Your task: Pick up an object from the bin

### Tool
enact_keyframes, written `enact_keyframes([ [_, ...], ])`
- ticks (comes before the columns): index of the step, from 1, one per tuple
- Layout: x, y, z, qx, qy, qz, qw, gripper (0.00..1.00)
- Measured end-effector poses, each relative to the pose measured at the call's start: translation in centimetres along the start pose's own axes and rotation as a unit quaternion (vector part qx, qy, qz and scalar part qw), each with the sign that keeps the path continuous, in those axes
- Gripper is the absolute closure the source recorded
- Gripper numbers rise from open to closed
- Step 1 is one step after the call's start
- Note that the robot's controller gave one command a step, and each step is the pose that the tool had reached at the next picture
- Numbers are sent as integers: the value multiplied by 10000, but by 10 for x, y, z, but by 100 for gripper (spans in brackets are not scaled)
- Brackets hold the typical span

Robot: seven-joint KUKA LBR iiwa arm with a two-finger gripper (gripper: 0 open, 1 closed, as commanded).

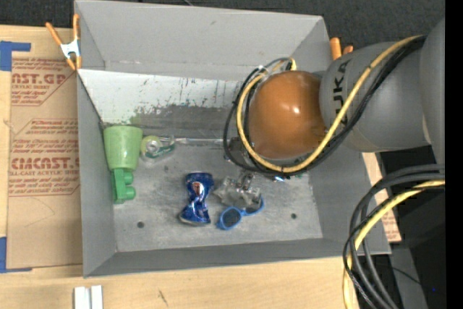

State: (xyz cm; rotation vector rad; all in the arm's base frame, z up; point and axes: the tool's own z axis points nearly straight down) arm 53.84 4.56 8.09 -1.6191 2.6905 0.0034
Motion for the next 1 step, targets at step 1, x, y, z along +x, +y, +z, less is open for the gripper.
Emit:
enact_keyframes([
  [1, 0, 0, 0, 0, -2, 11, 10000, 0],
])
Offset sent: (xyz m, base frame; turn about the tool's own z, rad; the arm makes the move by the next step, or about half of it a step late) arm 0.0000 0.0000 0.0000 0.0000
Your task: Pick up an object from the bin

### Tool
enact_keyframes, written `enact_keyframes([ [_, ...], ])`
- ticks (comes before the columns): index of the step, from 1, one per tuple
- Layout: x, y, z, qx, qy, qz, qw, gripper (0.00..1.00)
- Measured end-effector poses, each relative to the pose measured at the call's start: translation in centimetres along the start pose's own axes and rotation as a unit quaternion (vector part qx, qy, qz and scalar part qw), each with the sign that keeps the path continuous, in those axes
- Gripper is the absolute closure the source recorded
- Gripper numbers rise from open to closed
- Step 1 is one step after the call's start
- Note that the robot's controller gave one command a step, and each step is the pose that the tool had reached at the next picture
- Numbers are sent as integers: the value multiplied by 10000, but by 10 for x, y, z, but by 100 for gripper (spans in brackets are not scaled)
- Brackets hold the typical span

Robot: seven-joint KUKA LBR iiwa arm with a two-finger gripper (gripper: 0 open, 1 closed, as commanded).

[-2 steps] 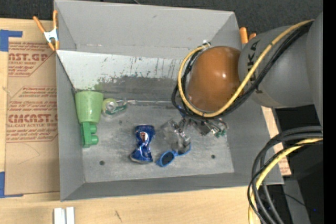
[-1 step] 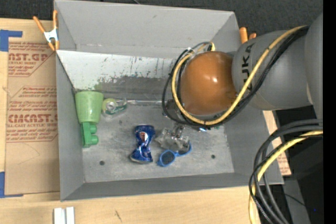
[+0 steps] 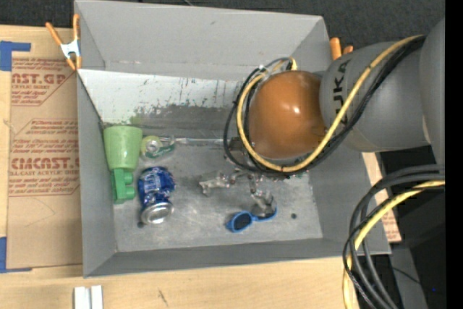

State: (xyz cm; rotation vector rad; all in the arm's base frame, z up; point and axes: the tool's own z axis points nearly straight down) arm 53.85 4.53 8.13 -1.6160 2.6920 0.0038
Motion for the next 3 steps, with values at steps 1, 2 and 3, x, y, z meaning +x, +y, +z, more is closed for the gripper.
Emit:
enact_keyframes([
  [1, 54, 37, 12, 1, 9, -32, 10000, 0],
  [2, 52, 36, 12, -3, 9, -33, 10000, 100],
  [3, 75, -3, -2, 16, 7, 15, 10000, 100],
])
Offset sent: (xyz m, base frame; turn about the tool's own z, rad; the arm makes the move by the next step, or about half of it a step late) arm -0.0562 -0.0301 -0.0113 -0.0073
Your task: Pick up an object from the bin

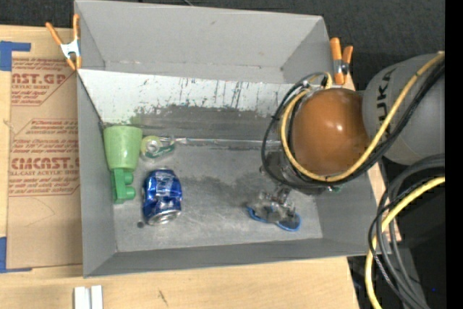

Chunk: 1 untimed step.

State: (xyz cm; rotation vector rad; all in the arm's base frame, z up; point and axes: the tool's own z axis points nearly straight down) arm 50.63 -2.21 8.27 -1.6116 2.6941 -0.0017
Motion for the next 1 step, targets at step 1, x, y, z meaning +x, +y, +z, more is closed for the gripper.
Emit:
enact_keyframes([
  [1, -36, -3, 13, -16, -10, -499, 9988, 100],
])
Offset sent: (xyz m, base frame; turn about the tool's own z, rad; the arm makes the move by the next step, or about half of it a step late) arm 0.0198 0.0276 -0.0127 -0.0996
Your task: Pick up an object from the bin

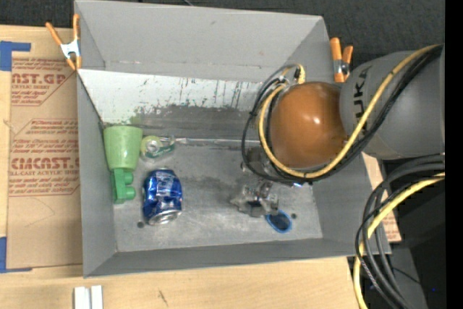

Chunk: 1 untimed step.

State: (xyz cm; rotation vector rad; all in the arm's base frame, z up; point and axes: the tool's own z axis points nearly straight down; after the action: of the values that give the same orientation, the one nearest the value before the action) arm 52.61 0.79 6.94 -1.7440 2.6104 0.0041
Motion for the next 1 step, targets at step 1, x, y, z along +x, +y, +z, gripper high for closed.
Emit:
enact_keyframes([
  [1, 78, -33, -26, 20, 22, -12, 10000, 100],
])
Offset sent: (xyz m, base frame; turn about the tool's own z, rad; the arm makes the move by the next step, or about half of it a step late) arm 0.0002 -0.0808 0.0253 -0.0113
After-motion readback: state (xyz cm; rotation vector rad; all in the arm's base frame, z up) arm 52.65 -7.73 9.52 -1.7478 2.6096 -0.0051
